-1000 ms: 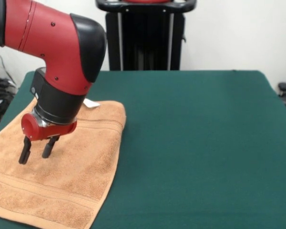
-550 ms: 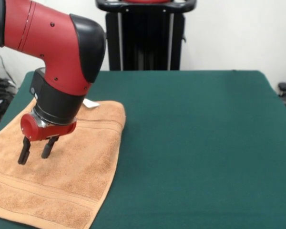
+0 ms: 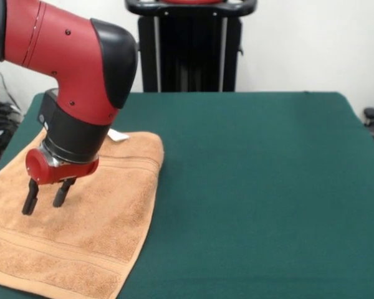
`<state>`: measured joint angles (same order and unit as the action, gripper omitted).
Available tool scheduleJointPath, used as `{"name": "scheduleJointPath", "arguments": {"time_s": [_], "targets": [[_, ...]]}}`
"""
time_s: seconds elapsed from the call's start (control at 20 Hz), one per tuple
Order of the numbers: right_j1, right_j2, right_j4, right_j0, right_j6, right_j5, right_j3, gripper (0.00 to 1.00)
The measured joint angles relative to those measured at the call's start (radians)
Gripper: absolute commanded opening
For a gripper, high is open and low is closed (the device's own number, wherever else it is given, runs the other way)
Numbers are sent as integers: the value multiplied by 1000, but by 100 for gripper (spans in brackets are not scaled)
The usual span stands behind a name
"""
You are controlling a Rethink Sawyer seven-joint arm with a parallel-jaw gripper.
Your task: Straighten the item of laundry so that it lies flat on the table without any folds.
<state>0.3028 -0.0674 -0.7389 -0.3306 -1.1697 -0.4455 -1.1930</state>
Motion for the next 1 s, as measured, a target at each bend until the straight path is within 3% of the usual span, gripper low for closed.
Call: {"name": "scheduleJointPath", "arguments": {"time_s": [1.0], "targets": [[-18, -17, -14, -31, 0, 1, 42, 100]]}}
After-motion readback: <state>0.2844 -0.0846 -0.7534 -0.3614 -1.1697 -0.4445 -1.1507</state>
